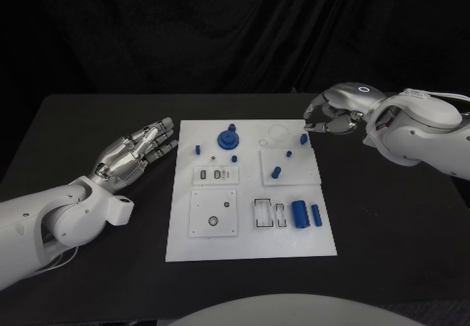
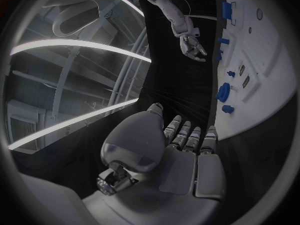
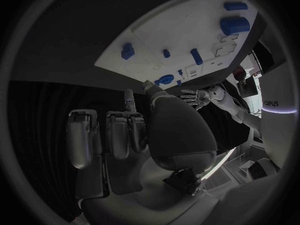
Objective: Assemble the parts on the task board
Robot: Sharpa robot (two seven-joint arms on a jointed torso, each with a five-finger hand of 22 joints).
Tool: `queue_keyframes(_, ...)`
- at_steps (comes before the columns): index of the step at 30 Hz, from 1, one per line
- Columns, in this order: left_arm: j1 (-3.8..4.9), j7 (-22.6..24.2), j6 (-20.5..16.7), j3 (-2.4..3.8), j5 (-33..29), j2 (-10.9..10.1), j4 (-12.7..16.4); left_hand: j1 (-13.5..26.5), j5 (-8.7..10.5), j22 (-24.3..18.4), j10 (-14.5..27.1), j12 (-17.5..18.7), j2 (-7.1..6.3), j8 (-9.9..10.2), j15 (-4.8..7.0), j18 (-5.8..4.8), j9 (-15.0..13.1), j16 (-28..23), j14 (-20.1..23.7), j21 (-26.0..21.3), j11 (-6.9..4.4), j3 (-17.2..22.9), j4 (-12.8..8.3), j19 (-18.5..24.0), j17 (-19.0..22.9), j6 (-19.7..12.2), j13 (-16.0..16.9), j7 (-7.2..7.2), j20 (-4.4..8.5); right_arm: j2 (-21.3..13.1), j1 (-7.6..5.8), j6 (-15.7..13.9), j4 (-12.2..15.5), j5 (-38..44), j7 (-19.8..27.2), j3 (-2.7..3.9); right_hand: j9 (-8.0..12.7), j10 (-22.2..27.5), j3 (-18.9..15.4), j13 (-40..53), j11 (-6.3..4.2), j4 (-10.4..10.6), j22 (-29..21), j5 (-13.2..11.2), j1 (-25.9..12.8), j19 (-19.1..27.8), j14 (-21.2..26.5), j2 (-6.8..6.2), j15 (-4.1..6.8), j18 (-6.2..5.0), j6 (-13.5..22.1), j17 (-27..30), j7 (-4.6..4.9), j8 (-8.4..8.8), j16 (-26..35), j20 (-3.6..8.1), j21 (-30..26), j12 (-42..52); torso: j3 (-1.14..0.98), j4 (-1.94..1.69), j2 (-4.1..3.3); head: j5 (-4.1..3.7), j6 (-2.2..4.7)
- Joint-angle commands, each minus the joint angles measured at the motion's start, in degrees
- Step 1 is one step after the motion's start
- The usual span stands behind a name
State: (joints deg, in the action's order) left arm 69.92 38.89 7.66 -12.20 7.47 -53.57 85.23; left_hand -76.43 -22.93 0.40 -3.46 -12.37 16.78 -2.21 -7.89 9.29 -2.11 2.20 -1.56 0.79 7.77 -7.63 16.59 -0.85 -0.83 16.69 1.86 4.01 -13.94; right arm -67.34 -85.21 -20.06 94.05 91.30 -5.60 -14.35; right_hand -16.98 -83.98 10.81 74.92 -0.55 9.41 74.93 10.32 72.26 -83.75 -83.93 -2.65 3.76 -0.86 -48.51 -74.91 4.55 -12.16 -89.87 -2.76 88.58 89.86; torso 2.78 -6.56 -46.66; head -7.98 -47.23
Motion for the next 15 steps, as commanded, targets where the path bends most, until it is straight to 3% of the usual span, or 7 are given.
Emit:
queue_keyframes(1,-0.15,6.14,0.51,0.04,0.0,0.08,-0.01,-0.71,-0.34,0.07,0.12,-0.28,0.01,-0.17,-0.3,0.88,-0.09,0.05,-0.05,-0.09,0.35,0.3,-0.03,0.12,0.01,0.17,0.02,0.4,-0.41,-0.51,1.04,-1.62,-0.38,0.12,-2.5,0.05,-0.25,-6.02,-0.54,15.08,0.04,0.68,14.32,-1.4,-0.14,-5.34,-6.07,-0.84,0.11,0.42,0.93,-15.09,0.04,0.4,-0.13,0.22,0.06,0.14,-0.21,0.13,-0.07,-0.15,-0.03)
queue_keyframes(7,-0.19,6.08,0.61,0.04,0.0,0.11,-0.12,-0.76,-0.41,0.07,0.12,-0.23,0.02,-0.17,-0.32,0.89,-0.09,0.04,-0.04,-0.09,0.35,0.38,-0.06,0.12,0.02,0.11,0.01,0.44,-0.45,-0.59,2.44,-0.98,-1.08,0.12,-3.07,0.04,-0.44,-6.02,-1.16,15.08,0.06,1.72,14.11,-3.18,0.05,-5.05,-6.07,-1.18,0.1,0.28,2.35,-15.09,0.06,0.84,-0.13,0.2,-0.38,0.14,-0.11,-0.2,0.01,-0.57,-0.3)
queue_keyframes(15,-0.23,6.01,0.71,0.04,0.0,0.14,-0.22,-0.76,-0.41,0.07,0.12,-0.23,0.02,-0.17,-0.32,0.89,-0.09,0.04,-0.04,-0.09,0.35,0.38,-0.06,0.12,0.02,0.11,0.01,0.44,-0.45,0.32,3.57,0.18,-2.16,0.11,-3.5,0.03,-0.4,-6.02,-1.85,15.08,0.13,3.07,13.84,-5.05,0.24,-4.68,-6.07,-1.63,0.07,0.11,4.01,-15.09,0.15,1.42,-0.13,0.16,-0.95,0.14,-0.1,-0.27,-0.07,-0.67,-0.22)
